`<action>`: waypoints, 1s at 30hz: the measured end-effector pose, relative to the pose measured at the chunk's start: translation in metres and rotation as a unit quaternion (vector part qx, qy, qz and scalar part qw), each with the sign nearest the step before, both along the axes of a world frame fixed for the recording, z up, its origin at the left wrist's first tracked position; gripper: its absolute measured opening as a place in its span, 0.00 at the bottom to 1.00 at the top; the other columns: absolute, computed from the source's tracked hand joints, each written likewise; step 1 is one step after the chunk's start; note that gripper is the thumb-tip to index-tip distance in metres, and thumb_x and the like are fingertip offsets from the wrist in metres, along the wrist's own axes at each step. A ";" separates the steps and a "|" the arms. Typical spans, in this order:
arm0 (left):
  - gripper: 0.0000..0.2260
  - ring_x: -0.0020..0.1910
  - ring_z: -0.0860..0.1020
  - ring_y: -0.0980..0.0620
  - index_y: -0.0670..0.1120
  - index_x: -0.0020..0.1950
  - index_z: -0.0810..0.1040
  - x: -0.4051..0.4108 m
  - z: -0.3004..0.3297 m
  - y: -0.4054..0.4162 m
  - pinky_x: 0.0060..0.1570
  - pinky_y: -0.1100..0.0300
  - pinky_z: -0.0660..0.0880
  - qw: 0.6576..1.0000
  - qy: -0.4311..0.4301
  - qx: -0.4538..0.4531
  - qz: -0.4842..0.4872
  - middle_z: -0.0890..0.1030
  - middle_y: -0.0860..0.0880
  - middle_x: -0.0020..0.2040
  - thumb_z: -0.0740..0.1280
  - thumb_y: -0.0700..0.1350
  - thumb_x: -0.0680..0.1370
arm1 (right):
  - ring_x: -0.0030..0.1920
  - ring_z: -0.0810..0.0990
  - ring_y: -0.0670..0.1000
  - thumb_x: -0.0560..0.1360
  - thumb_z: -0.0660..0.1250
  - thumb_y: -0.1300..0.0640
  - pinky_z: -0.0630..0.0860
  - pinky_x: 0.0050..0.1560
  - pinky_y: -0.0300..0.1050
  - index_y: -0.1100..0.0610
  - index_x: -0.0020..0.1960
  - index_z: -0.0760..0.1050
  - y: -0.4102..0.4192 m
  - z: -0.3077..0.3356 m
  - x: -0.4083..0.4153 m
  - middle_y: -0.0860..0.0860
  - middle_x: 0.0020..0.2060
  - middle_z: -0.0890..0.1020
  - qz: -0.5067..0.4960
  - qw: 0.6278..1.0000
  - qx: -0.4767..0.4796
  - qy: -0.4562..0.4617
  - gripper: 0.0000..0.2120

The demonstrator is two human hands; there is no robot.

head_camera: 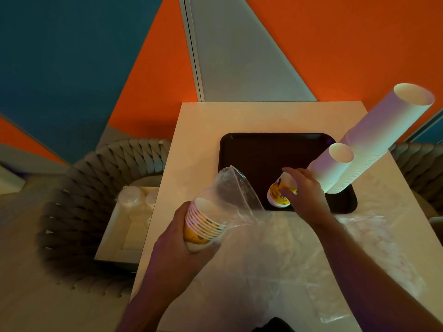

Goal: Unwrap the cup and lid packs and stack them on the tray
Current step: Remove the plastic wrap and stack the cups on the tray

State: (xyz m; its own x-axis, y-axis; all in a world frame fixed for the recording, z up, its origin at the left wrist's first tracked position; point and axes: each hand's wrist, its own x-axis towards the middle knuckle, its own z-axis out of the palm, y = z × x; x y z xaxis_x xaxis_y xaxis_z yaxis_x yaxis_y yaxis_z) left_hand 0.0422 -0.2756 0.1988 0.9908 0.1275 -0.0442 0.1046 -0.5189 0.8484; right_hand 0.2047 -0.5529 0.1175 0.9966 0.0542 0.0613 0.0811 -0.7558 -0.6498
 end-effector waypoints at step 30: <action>0.36 0.53 0.78 0.69 0.80 0.59 0.56 0.016 0.007 -0.005 0.43 0.70 0.78 0.996 -0.044 0.002 -0.077 0.72 0.76 0.56 0.78 0.54 0.68 | 0.39 0.83 0.41 0.76 0.73 0.64 0.76 0.41 0.36 0.48 0.47 0.86 0.055 0.121 -0.055 0.40 0.39 0.86 0.167 0.962 0.212 0.039 0.11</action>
